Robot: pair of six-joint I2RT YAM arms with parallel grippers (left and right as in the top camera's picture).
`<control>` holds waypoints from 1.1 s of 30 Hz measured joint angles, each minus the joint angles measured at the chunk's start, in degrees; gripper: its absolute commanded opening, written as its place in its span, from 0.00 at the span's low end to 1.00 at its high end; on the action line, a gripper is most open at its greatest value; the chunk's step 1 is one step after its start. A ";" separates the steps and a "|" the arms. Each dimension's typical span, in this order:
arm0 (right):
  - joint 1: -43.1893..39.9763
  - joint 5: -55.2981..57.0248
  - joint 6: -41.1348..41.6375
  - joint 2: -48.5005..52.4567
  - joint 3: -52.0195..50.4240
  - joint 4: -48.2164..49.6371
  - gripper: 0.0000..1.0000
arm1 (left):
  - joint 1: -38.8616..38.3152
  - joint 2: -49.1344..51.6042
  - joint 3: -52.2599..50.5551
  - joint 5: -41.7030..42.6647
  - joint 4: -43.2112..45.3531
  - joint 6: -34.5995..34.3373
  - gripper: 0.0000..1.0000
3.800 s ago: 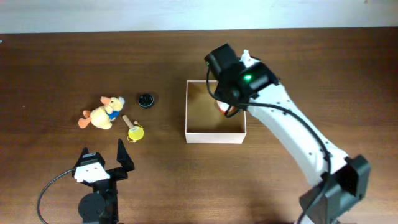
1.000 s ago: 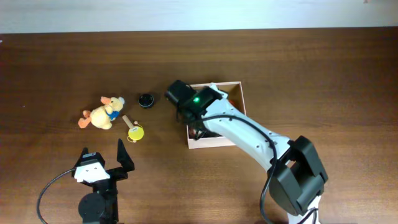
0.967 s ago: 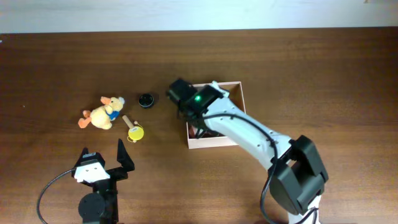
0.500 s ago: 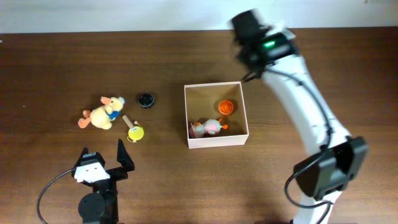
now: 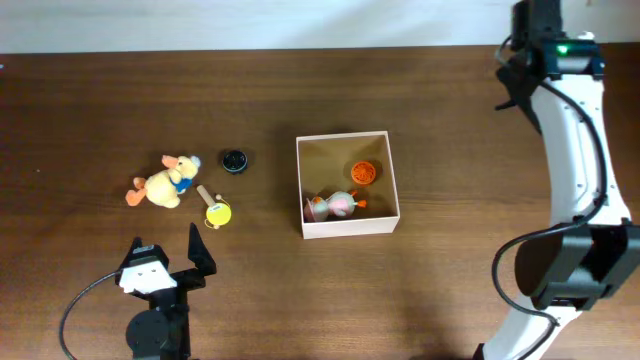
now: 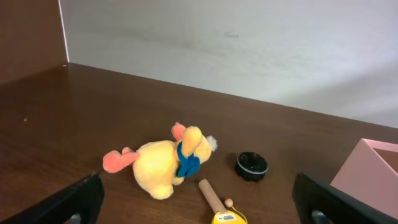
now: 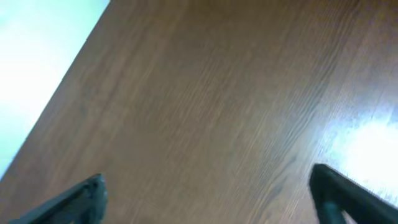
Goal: Pack container
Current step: 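Raise the right arm away from the box to the upper right, then move the left gripper over the black round fan toy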
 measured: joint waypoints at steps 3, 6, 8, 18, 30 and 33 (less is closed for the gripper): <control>-1.36 -0.59 -0.15 0.00 0.00 -0.04 0.99 | 0.00 0.00 0.00 0.00 0.00 0.00 0.99; -1.99 -0.81 -2.08 0.00 0.00 1.05 0.99 | 0.00 0.00 0.00 0.00 0.00 0.00 0.99; -2.10 -1.18 -6.67 0.00 0.00 3.39 0.99 | 0.00 0.00 0.00 0.00 -0.02 0.00 0.99; -2.10 -12.72 -34.12 0.02 0.00 7.85 0.99 | 0.00 0.00 0.00 0.00 0.00 0.00 0.99; -2.10 -15.74 -40.22 0.02 0.00 7.80 0.99 | 0.00 4.26 4.22 8.50 -4.70 -1.33 0.99; -2.10 -15.91 -40.41 0.02 0.00 7.82 0.99 | 0.00 12.37 11.39 8.70 -6.86 -1.09 0.99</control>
